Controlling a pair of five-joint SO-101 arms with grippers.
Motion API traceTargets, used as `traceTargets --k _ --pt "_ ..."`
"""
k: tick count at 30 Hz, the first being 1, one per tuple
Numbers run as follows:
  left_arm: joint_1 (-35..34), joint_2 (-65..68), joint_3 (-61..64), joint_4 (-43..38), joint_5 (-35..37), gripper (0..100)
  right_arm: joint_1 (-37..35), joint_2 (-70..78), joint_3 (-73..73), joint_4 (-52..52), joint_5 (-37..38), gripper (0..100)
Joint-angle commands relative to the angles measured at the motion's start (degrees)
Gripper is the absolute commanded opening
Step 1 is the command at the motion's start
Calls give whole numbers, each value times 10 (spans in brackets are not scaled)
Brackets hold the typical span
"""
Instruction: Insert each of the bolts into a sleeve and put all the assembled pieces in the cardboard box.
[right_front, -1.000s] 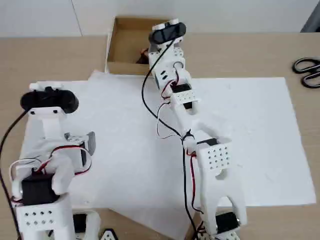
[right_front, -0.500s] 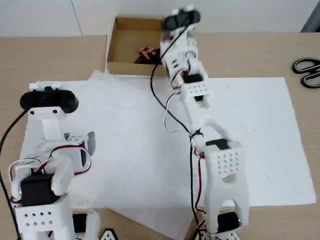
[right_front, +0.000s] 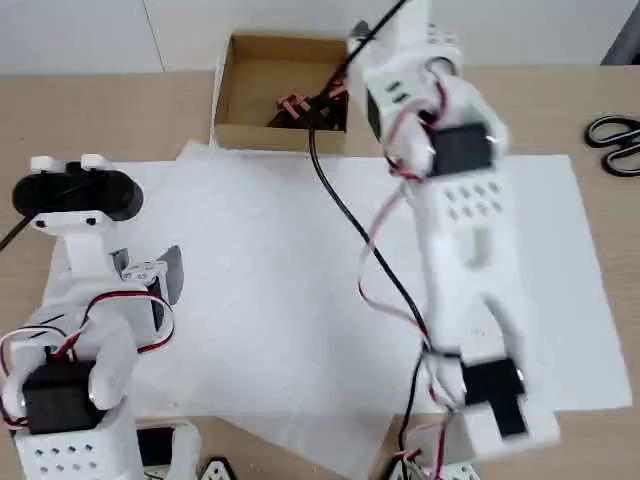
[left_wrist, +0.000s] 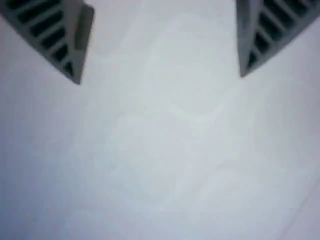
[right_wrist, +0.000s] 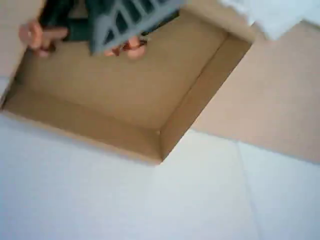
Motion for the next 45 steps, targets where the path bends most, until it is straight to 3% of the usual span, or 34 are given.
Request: traceTargets --k 1,7,12,15,22,30,37,45 --pt "-3 -33 -20 -4 -4 196 2 -124 -28 78 3 194" --pt "-3 -156 -2 -4 -4 195 2 -251 -28 224 1 194" --pt "-3 -298 114 -60 -4 195 2 -335 -18 359 1 194" --pt "-3 -386 200 -105 -4 195 5 -403 28 384 1 194" --pt "-3 -415 286 -134 -4 195 7 -639 360 322 1 194" --pt "-2 -423 310 -134 -4 195 7 -1004 811 76 6 191" --pt "-1 -423 380 -134 -4 195 81 -992 904 51 4 193" --pt "1 -423 516 -134 -2 195 87 -1003 1062 50 4 192"
